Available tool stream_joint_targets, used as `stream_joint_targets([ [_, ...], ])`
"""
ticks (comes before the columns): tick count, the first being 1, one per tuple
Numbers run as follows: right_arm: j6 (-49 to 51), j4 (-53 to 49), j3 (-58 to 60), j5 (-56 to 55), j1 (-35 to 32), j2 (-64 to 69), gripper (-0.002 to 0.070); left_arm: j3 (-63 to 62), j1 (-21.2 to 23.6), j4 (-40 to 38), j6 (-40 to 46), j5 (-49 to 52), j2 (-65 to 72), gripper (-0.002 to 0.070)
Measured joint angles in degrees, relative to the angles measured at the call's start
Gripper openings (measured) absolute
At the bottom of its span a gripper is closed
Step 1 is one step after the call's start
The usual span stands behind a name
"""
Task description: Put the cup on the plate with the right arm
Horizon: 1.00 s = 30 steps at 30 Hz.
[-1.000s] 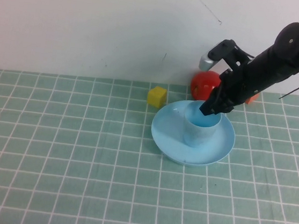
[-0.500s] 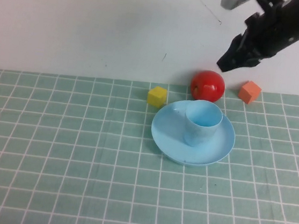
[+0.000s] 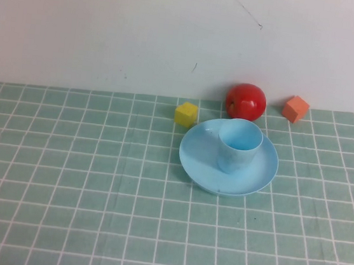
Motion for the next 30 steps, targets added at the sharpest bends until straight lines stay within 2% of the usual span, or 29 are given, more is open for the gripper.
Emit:
stream_joint_targets([
  [3, 4.0, -3.7, 11.6, -4.6, 0.0, -7.2, 0.0003, 0.0, 0.0, 0.0, 0.0, 0.0, 0.0, -0.0003],
  [7, 7.5, -3.5, 29.8, -16.9, 0.0, -19.3, 0.0003, 0.0, 0.0, 0.0, 0.0, 0.0, 0.0, -0.0003],
  [16, 8.5, -1.1, 63.8, -31.4, 0.0, -37.3, 0.0003, 0.0, 0.0, 0.0, 0.0, 0.0, 0.0, -0.0003],
  [23, 8.8, -0.5, 76.3, -33.7, 0.0, -42.3, 0.0003, 0.0, 0.0, 0.0, 0.0, 0.0, 0.0, -0.0003],
  [30, 9.0, 2.2, 79.4, -33.6, 0.0, -42.6, 0.0002, 0.0, 0.0, 0.0, 0.0, 0.0, 0.0, -0.0003],
])
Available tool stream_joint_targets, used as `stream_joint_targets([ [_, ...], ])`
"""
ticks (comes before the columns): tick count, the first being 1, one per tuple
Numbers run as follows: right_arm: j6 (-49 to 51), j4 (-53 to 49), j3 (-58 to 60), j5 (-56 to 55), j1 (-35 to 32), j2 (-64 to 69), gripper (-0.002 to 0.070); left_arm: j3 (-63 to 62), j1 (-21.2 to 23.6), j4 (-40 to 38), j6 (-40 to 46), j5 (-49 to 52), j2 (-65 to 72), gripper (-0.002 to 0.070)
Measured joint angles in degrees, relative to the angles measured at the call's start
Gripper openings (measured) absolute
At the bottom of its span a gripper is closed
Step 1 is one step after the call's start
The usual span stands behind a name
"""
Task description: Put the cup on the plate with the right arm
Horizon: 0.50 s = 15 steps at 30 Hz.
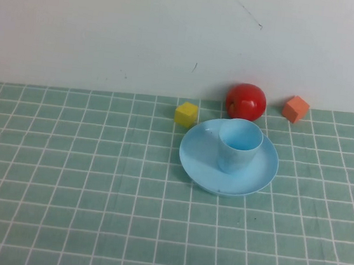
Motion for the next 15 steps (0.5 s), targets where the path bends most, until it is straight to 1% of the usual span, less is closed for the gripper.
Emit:
stream_joint_targets([
  [15, -0.1, 0.4, 0.3, 0.1, 0.0, 0.0, -0.0003, 0.0, 0.0, 0.0, 0.0, 0.0, 0.0, -0.0003],
])
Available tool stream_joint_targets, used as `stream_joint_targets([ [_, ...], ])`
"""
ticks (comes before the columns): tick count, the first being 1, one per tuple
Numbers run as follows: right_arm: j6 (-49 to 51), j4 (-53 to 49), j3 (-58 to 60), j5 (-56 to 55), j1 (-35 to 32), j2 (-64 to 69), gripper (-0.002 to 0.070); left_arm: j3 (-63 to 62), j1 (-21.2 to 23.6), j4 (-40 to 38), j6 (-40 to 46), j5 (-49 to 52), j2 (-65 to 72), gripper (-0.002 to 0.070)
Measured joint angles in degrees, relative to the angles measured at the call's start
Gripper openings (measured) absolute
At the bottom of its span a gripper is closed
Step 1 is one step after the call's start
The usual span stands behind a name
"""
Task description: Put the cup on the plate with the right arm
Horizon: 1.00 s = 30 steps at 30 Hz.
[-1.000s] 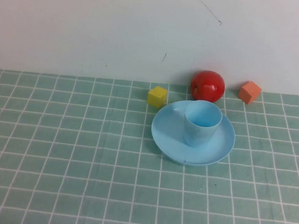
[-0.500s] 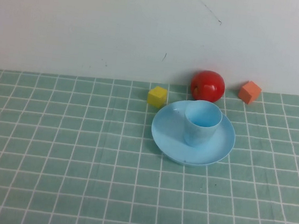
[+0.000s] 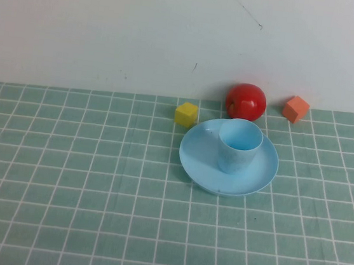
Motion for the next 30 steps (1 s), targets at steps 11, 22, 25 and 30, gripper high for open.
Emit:
stream_joint_targets([
  [11, 0.0, 0.3, 0.0, 0.0, 0.0, 0.0, -0.0003, 0.0, 0.0, 0.0, 0.0, 0.0, 0.0, -0.0003],
  [22, -1.8, -1.3, 0.0, -0.7, -2.8, -1.6, -0.0003, 0.0, 0.0, 0.0, 0.0, 0.0, 0.0, -0.0003],
  [25, -3.7, -3.1, 0.0, -0.8, -5.3, -4.3, -0.0003, 0.0, 0.0, 0.0, 0.0, 0.0, 0.0, -0.0003],
  [30, -6.4, -3.5, 0.0, -3.2, -11.5, -7.1, -0.0003, 0.0, 0.0, 0.0, 0.0, 0.0, 0.0, -0.0003],
])
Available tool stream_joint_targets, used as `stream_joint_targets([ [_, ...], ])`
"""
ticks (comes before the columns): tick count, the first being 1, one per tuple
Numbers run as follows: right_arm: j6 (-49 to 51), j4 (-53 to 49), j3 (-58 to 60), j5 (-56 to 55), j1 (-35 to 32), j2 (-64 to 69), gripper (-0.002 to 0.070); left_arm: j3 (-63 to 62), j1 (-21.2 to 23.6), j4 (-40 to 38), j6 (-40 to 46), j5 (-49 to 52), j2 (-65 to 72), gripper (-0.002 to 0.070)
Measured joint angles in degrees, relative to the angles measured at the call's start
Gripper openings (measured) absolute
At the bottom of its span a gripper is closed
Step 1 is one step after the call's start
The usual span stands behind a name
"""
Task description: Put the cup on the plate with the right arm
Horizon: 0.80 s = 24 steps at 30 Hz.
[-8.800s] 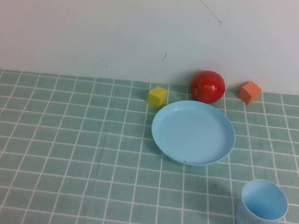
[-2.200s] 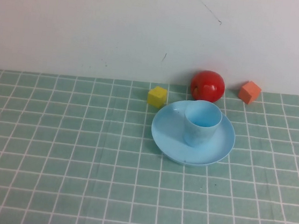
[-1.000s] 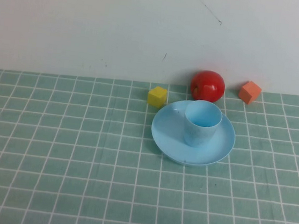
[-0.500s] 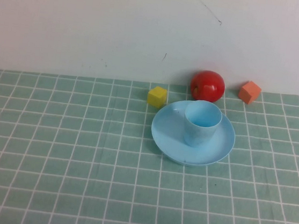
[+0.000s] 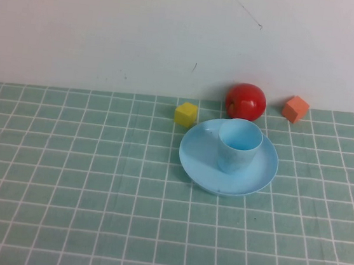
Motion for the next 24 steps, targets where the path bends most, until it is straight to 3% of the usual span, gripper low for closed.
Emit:
stream_joint_targets([
  [8, -3.6, 0.0, 6.6, -12.0, -11.1, -10.0, -0.0003, 0.0, 0.0, 0.0, 0.0, 0.0, 0.0, -0.0003],
  [17, -5.2, 0.7, 22.2, -18.6, -11.7, -31.9, -0.0003, 0.0, 0.0, 0.0, 0.0, 0.0, 0.0, -0.0003],
  [24, -4.3, 3.4, 26.2, -13.2, -11.7, -38.9, -0.0003, 0.0, 0.0, 0.0, 0.0, 0.0, 0.0, -0.0003],
])
